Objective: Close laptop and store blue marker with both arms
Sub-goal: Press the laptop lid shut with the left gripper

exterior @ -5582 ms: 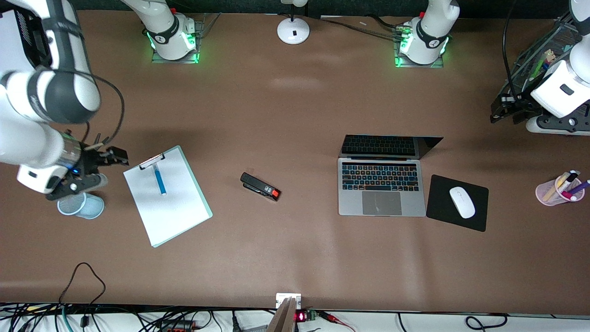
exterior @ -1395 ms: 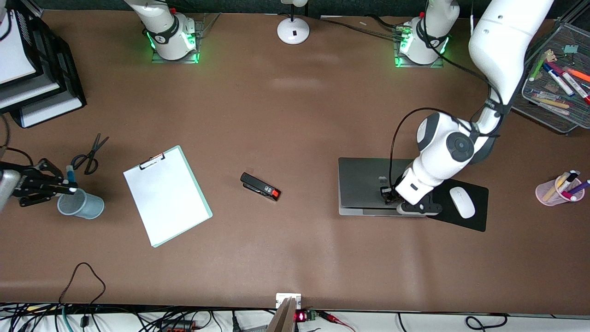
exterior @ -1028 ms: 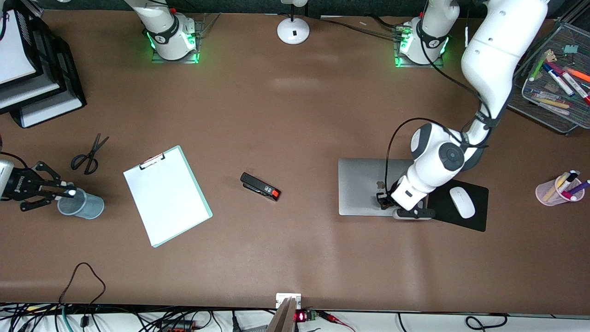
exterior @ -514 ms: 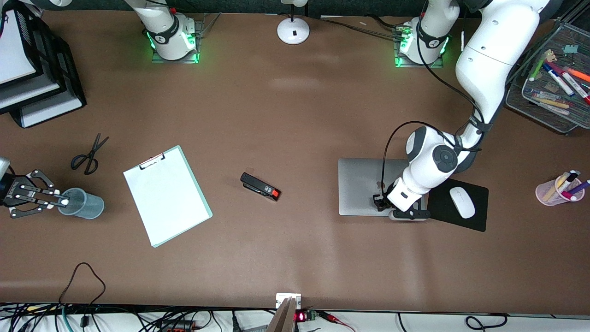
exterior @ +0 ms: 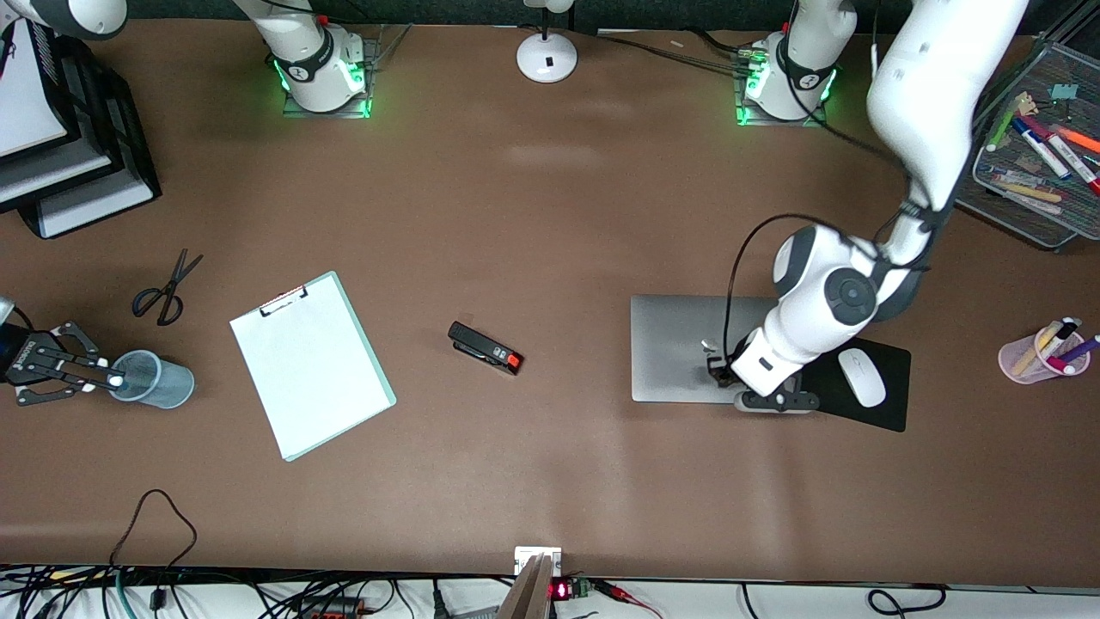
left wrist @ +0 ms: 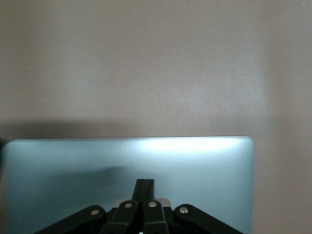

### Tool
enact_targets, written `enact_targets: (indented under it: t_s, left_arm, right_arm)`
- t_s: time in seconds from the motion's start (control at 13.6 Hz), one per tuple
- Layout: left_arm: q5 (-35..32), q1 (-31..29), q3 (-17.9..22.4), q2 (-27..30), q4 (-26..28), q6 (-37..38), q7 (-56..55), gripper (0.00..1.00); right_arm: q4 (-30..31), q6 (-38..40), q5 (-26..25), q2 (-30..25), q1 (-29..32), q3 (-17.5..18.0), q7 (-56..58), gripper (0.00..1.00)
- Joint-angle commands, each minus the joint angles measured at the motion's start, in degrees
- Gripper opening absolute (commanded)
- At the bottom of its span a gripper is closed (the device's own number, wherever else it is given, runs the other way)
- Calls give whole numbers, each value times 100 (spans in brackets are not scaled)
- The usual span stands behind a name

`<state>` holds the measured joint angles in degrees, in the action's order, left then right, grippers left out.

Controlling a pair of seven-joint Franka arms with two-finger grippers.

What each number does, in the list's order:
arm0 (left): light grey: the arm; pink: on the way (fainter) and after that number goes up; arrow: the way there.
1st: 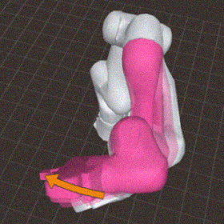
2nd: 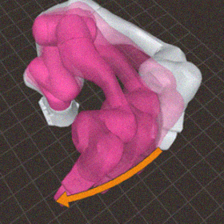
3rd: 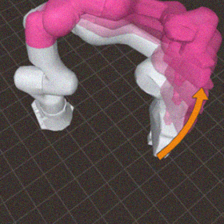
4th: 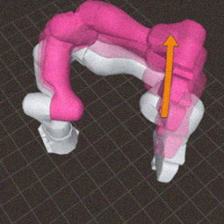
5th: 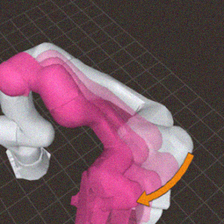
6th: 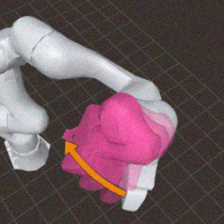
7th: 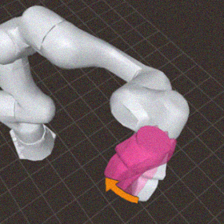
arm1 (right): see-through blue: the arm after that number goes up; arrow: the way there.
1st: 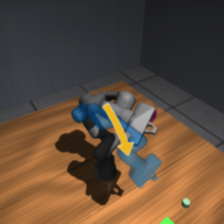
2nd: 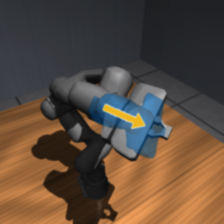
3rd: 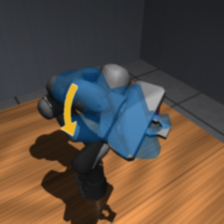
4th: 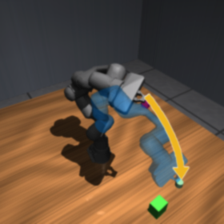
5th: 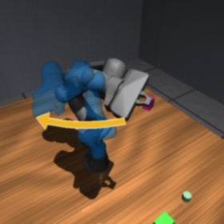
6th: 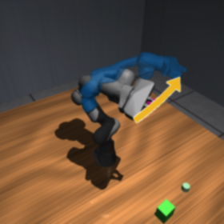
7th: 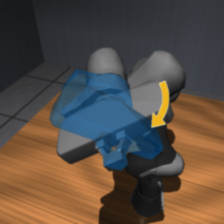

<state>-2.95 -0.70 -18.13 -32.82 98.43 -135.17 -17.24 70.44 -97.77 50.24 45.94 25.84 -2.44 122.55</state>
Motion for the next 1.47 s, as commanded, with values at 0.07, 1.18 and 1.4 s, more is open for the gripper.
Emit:
enact_targets:
  t_s: [0.07, 1.18, 1.4]
  left_arm:
    - [-145, 8, 11, 1188, 168, 1586, 132, 0]
    - [-31, -264, 362, 3086, -116, 4290, 1646, 100]
    - [-31, -238, 905, 3536, 307, 4034, 1864, 100]
  right_arm:
    - [-74, 144, 371, 213, 115, 78, 138, 2]
    - [-4, 153, -1865, -1120, -939, 42, -5788, 100]
    - [84, 555, -2675, -1666, -1431, 51, -7687, 100]
